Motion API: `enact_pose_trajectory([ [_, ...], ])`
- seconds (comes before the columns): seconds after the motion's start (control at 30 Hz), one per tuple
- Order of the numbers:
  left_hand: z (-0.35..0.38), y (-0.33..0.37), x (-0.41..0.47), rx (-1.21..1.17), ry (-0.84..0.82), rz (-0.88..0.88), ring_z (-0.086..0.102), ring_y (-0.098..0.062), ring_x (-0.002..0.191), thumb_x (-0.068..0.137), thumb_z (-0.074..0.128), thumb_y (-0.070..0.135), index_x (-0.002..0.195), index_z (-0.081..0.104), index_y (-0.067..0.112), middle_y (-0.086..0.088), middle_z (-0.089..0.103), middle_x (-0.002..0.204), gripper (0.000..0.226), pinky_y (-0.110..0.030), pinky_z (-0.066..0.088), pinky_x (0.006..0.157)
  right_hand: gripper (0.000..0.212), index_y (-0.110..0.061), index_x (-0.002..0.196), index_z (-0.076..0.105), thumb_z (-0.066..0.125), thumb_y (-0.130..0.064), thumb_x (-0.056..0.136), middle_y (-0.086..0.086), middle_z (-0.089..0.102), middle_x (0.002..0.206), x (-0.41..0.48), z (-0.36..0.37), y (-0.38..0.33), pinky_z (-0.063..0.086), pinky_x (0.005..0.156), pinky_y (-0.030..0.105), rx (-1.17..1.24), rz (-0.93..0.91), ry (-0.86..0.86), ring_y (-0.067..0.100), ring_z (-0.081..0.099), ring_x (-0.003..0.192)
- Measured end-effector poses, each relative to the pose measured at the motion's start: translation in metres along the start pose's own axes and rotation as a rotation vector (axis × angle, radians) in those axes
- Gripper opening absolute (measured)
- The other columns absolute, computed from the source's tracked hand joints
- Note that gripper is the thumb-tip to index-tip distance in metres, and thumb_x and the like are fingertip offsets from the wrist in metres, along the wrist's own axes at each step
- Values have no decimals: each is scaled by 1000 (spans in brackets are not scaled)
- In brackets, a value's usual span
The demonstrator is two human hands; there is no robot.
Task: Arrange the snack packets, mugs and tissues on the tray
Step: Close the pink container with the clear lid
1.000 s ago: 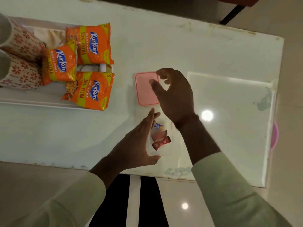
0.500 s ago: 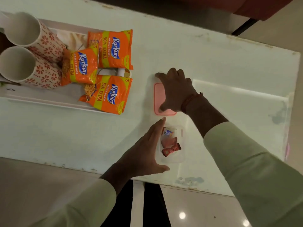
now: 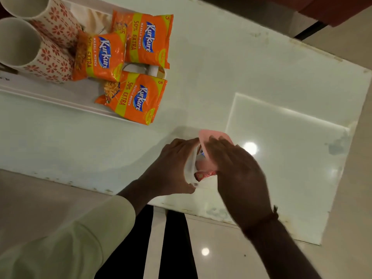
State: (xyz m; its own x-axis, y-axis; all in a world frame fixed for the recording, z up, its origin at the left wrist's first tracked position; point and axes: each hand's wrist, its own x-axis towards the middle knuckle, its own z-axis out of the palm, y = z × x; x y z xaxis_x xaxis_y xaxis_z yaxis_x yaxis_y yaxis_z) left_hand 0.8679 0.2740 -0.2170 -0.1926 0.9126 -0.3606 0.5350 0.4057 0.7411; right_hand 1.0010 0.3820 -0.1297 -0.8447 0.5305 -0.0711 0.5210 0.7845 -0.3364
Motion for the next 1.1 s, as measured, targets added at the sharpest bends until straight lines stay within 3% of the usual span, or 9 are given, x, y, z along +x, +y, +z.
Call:
enact_pose_trajectory([
  [0.1, 2, -3, -1, -21, 25, 28, 41, -17, 127, 52, 85, 48, 139, 29, 26, 2, 49, 139, 106, -32, 30, 106, 55, -7, 131, 63, 35, 1, 84, 11, 62, 136, -23, 13, -9, 44, 106, 53, -66, 3, -21, 30, 57, 129],
  [0.27, 8, -8, 1, -12, 18, 49, 40, -18, 131, 54, 85, 50, 143, 31, 22, 2, 45, 144, 108, -35, 28, 110, 59, -8, 136, 59, 35, 1, 83, 10, 58, 141, -37, 23, -23, 40, 109, 54, -105, 84, -39, 29, 52, 133],
  [0.4, 8, -9, 0, -11, 32, 59, 40, -18, 128, 53, 87, 47, 142, 33, 20, -1, 48, 142, 108, -30, 25, 108, 58, -7, 137, 58, 36, 0, 83, 11, 56, 143, -39, 29, -28, 38, 110, 55, -126, 98, -47, 30, 51, 134],
  [0.57, 4, -5, 0, -2, 4, 46, 43, -23, 130, 54, 88, 45, 143, 37, 13, -3, 47, 144, 108, -43, 35, 111, 59, -7, 141, 54, 38, -2, 84, 11, 51, 147, -42, 28, -29, 37, 110, 55, -143, 123, -85, 30, 47, 137],
  [0.73, 1, -2, 1, -10, -14, 29, 42, -22, 131, 55, 88, 44, 142, 38, 13, -3, 46, 144, 106, -44, 34, 112, 67, -7, 144, 50, 65, 3, 79, 12, 46, 151, -45, 31, -27, 38, 110, 55, -137, 113, -165, 31, 42, 140],
  [0.87, 1, -3, 1, -25, -30, 19, 41, -20, 131, 57, 88, 45, 143, 37, 14, -2, 46, 145, 105, -40, 32, 114, 74, -8, 144, 48, 81, -5, 78, 12, 44, 152, -47, 36, -23, 43, 108, 51, -130, 108, -241, 32, 40, 141],
  [0.97, 0, -3, 0, -13, -41, 28, 39, -18, 132, 58, 88, 45, 146, 33, 14, -1, 44, 146, 108, -36, 30, 113, 73, -8, 145, 48, 80, -5, 79, 11, 42, 154, -50, 42, -20, 43, 108, 48, -98, 105, -245, 32, 38, 142],
  [1.1, -7, -1, 1, 2, -67, 56, 37, -18, 136, 59, 87, 47, 150, 23, 13, -1, 39, 151, 116, -37, 29, 113, 77, -11, 151, 39, 72, 4, 82, 7, 32, 160, -58, 53, -14, 31, 116, 47, -48, 105, -226, 30, 26, 149],
])
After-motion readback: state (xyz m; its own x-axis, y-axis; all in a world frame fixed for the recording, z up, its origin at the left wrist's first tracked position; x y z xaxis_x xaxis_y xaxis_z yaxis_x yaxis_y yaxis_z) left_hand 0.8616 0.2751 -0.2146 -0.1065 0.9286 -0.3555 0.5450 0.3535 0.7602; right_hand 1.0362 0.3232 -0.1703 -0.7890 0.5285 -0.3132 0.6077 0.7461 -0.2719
